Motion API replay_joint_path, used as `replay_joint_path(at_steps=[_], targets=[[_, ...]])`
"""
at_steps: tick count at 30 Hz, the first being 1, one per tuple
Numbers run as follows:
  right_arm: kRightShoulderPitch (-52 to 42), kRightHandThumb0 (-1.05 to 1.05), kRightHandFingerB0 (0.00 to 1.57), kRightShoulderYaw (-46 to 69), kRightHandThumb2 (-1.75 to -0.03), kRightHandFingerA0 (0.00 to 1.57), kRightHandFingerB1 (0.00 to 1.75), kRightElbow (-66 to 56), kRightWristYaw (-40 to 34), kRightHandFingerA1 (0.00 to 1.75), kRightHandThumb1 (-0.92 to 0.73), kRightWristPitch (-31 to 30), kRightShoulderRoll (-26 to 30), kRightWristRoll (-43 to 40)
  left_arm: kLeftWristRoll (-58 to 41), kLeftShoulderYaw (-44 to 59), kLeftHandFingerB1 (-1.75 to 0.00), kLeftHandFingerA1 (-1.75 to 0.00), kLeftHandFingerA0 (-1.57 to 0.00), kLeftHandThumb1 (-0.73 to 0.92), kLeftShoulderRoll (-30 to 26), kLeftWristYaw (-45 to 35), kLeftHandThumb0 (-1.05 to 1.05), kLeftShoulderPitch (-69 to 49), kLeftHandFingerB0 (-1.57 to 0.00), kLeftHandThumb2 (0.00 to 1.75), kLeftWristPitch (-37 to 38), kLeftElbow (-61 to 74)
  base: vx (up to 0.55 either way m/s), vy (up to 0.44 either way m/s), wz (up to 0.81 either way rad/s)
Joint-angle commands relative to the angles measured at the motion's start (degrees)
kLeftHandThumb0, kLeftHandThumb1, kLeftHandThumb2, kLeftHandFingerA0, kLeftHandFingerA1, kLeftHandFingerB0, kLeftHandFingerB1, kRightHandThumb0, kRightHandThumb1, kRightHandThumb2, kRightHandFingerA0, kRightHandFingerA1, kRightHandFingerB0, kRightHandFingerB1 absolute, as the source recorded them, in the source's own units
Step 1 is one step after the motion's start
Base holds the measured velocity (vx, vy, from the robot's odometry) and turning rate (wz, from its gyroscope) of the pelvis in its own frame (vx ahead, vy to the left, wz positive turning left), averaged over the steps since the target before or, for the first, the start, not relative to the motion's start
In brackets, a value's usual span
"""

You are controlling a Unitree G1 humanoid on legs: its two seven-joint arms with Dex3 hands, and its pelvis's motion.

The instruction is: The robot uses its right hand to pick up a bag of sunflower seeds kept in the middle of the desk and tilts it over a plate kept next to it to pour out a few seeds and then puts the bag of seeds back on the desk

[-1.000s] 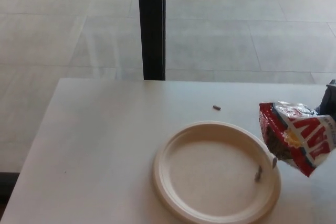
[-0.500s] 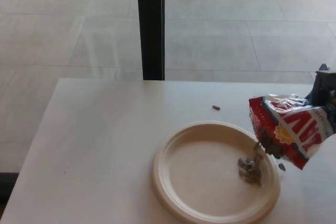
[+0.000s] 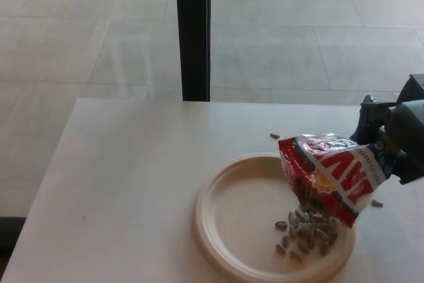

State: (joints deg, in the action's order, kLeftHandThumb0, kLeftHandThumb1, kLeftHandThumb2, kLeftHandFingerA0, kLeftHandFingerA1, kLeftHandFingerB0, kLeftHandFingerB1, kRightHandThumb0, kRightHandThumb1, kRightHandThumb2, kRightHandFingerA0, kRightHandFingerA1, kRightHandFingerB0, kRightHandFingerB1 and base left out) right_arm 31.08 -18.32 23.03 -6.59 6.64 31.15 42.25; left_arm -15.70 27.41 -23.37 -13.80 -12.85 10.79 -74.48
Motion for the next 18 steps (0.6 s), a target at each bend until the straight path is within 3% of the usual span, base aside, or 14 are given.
replay_joint_path(at_steps=[1,6,7,9,10,11,14,15,16,18], targets=[[0.47,-0.21,0.77,-0.89,-0.98,0.86,1.39,-1.39,1.71,1.75,-0.48,-2.02,0.32,2.27,0.88,-0.30,-0.49,-0.58,-0.48,0.62,-1.48,-0.70,-0.59,-0.84,-0.58,0.59,1.64,0.08,0.00,0.000,0.00],[0.67,-0.21,0.72,-1.52,-0.96,0.83,1.51,-1.40,1.44,1.75,-0.46,-2.03,0.93,3.26,0.39,0.18,-0.50,-0.57,-0.47,0.63,-1.59,-0.77,-0.59,-0.74,-0.57,0.59,1.12,-0.05,0.00,0.000,0.00],[0.73,-0.25,0.73,-1.36,-0.80,0.82,1.45,-2.03,1.78,1.73,-0.55,-2.20,1.16,3.28,0.41,0.18,-0.47,-0.55,-0.46,0.64,-1.58,-0.68,-0.59,-0.71,-0.56,0.59,1.05,-0.08,0.00,0.000,0.00],[0.96,-0.24,0.83,-1.34,-0.75,0.86,1.22,-1.90,1.05,1.75,-0.52,-2.09,1.04,3.57,1.04,-0.37,-0.47,-0.56,-0.47,0.66,-1.64,-0.46,-0.62,-0.85,-0.56,0.61,1.55,-0.06,0.00,0.000,0.00],[1.14,-0.24,0.83,-1.46,-0.75,0.86,1.22,-1.64,0.06,1.75,-0.52,-1.87,0.94,4.14,1.15,-0.50,-0.47,-0.56,-0.47,0.66,-1.65,-0.48,-0.62,-0.89,-0.56,0.61,1.68,-0.04,0.00,0.000,0.00],[1.29,-0.25,0.72,-1.70,-0.86,0.89,1.60,-1.77,-1.13,1.75,-0.43,-1.40,1.04,5.01,1.29,-0.68,-0.45,-0.55,-0.46,0.65,-1.70,-0.46,-0.62,-0.91,-0.55,0.60,1.73,-0.02,0.00,0.000,0.00],[1.54,-0.25,0.72,-2.10,-0.86,0.89,1.60,-1.89,-3.05,1.75,-0.43,-0.66,1.17,6.36,1.45,-1.03,-0.45,-0.55,-0.46,0.65,-1.79,-0.41,-0.62,-0.95,-0.55,0.60,1.81,0.01,0.00,0.000,0.00],[1.71,-0.26,0.70,-2.19,-0.97,0.91,1.73,-1.82,-3.55,1.75,-0.39,-0.01,1.25,6.48,1.61,-1.20,-0.43,-0.54,-0.46,0.66,-1.83,-0.43,-0.63,-0.99,-0.52,0.60,1.91,-0.03,0.00,0.000,0.00],[1.96,-0.26,0.70,-2.31,-0.97,0.91,1.73,-1.72,-4.29,1.75,-0.39,0.98,1.36,6.66,1.84,-1.46,-0.43,-0.54,-0.46,0.66,-1.88,-0.48,-0.63,-1.05,-0.52,0.60,2.07,-0.10,0.00,0.000,0.00],[2.90,-0.33,0.67,-2.83,-0.83,0.89,1.70,-3.68,-2.19,1.75,-0.45,-0.39,1.30,7.86,1.15,-0.84,-0.47,-0.56,-0.46,0.64,-1.63,-0.38,-0.60,-1.05,-0.56,0.59,2.05,-0.07,0.00,0.000,0.00]])
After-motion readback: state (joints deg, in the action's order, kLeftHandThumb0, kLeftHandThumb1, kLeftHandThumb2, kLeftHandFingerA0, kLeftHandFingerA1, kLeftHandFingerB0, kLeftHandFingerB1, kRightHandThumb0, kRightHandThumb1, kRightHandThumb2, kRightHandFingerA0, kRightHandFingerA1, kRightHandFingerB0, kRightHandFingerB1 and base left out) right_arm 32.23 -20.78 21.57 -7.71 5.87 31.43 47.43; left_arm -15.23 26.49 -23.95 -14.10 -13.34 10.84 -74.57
